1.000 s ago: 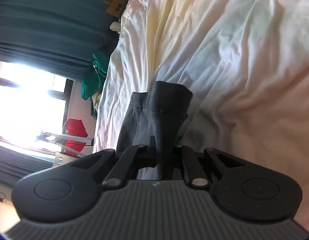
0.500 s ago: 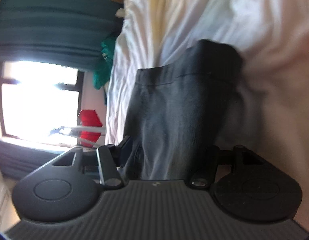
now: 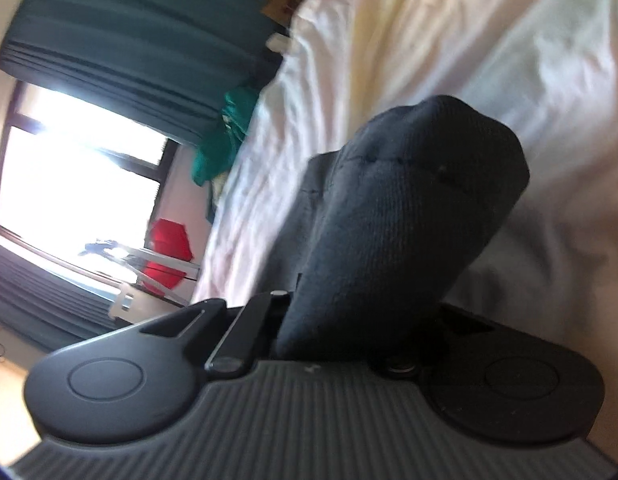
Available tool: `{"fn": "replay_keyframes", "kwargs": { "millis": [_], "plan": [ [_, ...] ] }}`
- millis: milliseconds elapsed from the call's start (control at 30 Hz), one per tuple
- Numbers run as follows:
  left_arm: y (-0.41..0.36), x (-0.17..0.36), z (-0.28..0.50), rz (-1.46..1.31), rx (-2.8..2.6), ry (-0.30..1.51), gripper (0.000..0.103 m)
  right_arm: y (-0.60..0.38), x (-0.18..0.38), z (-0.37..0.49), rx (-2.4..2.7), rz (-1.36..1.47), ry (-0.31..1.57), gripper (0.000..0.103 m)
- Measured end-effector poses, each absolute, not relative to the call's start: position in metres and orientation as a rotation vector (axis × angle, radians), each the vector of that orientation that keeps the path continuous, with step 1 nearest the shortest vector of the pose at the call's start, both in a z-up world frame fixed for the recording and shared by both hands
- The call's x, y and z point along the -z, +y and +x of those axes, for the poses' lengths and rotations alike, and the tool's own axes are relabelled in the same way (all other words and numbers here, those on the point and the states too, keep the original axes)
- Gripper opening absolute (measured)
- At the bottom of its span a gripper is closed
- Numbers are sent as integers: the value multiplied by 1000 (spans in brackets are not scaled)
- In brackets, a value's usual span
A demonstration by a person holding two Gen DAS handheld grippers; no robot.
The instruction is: Fold clothes
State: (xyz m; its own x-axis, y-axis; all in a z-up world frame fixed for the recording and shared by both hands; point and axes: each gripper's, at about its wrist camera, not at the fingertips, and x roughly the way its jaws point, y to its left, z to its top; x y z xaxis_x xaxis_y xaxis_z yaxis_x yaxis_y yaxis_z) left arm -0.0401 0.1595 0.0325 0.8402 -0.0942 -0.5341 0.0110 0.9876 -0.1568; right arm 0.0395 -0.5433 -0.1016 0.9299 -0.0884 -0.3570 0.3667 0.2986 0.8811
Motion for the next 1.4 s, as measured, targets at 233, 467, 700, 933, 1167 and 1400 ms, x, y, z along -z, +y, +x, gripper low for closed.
{"fn": "replay_keyframes", "kwargs": {
  "millis": [233, 467, 700, 933, 1167, 1400],
  "plan": [
    [74, 27, 27, -91, 106, 626, 86, -549, 94, 26, 317, 1232, 220, 10],
    [52, 83, 57, -17, 49, 678, 86, -549, 107, 32, 334, 1189, 270, 10],
    [50, 105, 66, 63, 68, 722, 88, -542, 100, 38, 364, 1086, 291, 10],
    [48, 107, 69, 98, 60, 732, 89, -518, 65, 48, 378, 806, 313, 10],
    [50, 105, 72, 104, 67, 733, 90, -468, 0, 62, 381, 443, 315, 11],
    [57, 93, 74, 56, 90, 760, 90, -384, -75, 72, 304, 115, 264, 11]
  ]
}}
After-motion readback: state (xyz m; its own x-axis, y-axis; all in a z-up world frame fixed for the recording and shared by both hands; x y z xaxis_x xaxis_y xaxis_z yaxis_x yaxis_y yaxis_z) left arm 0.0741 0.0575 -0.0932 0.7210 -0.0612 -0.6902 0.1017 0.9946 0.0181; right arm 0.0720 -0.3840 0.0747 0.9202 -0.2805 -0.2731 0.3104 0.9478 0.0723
